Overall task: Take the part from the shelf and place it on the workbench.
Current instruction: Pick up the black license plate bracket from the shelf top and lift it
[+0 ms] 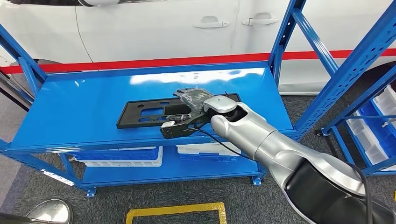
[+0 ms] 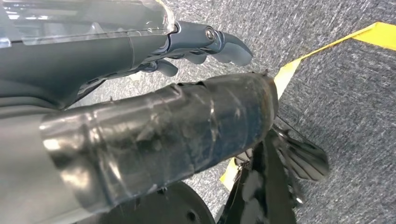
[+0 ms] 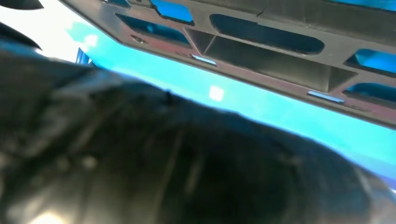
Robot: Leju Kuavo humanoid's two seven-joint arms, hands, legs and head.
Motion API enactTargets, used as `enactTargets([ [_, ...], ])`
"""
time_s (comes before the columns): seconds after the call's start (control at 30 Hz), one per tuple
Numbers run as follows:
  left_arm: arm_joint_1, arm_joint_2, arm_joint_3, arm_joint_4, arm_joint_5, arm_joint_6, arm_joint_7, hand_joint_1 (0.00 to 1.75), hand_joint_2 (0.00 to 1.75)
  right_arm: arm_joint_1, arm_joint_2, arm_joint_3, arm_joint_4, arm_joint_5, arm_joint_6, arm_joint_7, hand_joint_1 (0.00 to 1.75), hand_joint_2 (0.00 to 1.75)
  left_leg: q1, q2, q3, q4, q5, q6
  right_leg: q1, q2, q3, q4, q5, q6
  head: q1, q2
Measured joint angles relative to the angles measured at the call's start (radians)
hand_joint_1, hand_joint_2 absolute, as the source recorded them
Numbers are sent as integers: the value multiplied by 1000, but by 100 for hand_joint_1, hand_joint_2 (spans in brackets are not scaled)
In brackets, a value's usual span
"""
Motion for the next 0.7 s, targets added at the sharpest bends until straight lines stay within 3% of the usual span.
enactTargets([
  [0.07, 3, 1, 0, 0, -2, 0, 0, 0, 0, 3, 0, 0, 0, 0, -4, 0, 0, 0, -1, 1, 47, -125, 84, 5, 1, 2, 14, 5, -15, 5, 0, 0],
  [0.1, 3, 1, 0, 0, -2, 0, 1, 0, 0, 3, 0, 0, 1, 0, -6, 0, 0, 0, -2, 1, 72, -183, 104, 9, 3, 3, 18, 9, -22, 9, 0, 0],
  [0.17, 0, 1, 0, 0, -4, 0, 2, 0, 0, 3, -1, 1, 2, 0, -10, 0, 0, 0, -6, 0, 94, -231, 105, 18, 7, 3, 18, 11, -29, 17, 0, 0],
  [0.27, -2, 1, 0, 0, -6, 0, 3, 0, 0, 2, -2, 1, 3, 0, -13, 0, 0, 0, -2, 0, 102, -243, 100, 33, 7, 1, 16, 18, -41, 28, 1, 0],
  [0.33, 0, 1, 0, 0, -6, 1, 3, 0, 0, 0, -4, 1, 4, 1, -14, 0, 0, 0, 2, 1, 113, -251, 98, 44, 5, 0, -16, 89, -78, 37, 1, 0],
  [0.4, 1, 1, 0, 0, -6, 1, 3, 0, 0, 3, -7, 3, 5, 1, -15, 0, 0, 0, 1, 1, 119, -252, 92, 51, 1, 0, -91, 225, -129, 44, 2, 0],
  [0.43, 1, 1, 0, 0, -6, 1, 3, 0, 0, 5, -9, 4, 6, 1, -15, 0, 0, 0, 1, 0, 122, -252, 89, 52, -1, 0, -128, 281, -141, 46, 2, 0],
  [0.47, 1, 1, 0, 0, -6, 1, 3, 0, 0, 8, -11, 6, 7, 1, -15, 0, 0, 0, 1, -1, 126, -251, 85, 53, -3, -1, -151, 303, -132, 47, 2, 0],
  [0.5, 1, 1, 0, 0, -6, 1, 3, 0, 0, 9, -12, 8, 8, 1, -15, 0, 0, 0, 1, -1, 131, -249, 80, 52, -3, -1, -153, 285, -101, 46, 2, 0],
  [0.57, 2, 0, 0, 0, -6, 1, 3, 0, 0, 9, -14, 11, 8, 1, -16, 0, 0, 0, 1, -2, 147, -248, 67, 48, -3, -1, -110, 159, -10, 38, 2, 0],
  [0.6, 2, 0, 0, 0, -6, 1, 3, 0, 0, 9, -15, 12, 8, 1, -16, 0, 0, 0, -1, -3, 153, -248, 62, 45, 0, -1, -85, 97, 20, 34, 2, 0],
  [0.63, 2, 0, 1, 0, -6, 1, 3, 0, 0, 8, -15, 13, 8, 1, -16, 0, 0, 0, -2, -3, 155, -247, 58, 41, 4, -1, -64, 52, 32, 30, 2, 0],
  [0.7, -1, -1, 1, 0, -6, 0, 3, 0, 0, 7, -17, 15, 9, 0, -18, 0, 0, 0, -4, -3, 156, -250, 54, 32, 9, -1, -49, 22, 25, 26, 2, 0],
])
